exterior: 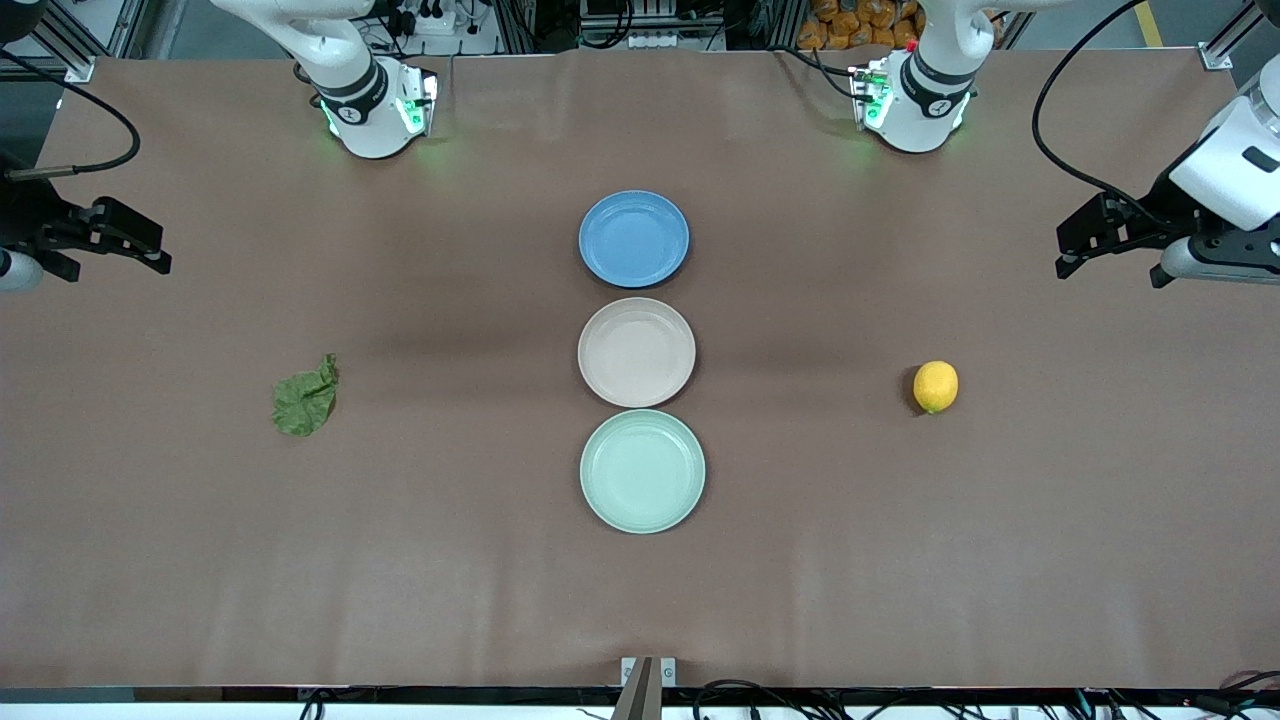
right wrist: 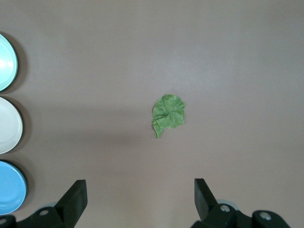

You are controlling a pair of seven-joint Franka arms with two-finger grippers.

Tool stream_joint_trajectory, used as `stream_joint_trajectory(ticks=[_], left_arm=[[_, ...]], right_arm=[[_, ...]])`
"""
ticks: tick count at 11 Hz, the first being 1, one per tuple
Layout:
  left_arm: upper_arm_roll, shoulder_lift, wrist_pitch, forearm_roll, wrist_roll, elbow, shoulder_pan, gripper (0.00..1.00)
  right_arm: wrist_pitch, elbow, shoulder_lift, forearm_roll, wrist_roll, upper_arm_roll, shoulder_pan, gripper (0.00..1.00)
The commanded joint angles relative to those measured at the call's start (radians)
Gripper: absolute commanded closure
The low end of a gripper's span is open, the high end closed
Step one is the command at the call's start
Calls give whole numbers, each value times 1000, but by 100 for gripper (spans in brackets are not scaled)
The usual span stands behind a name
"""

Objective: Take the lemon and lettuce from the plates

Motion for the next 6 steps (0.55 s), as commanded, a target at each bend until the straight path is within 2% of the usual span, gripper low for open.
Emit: stream_joint_trajectory(ticks=[1, 6], left_arm=[[5, -15, -24, 24, 18, 11, -9, 0], [5, -15, -26, 24, 16, 11, -9, 0]], right_arm=[[1, 5, 1, -4, 0, 6, 1, 0], [-1, 8, 6, -8, -3, 6, -17, 0]])
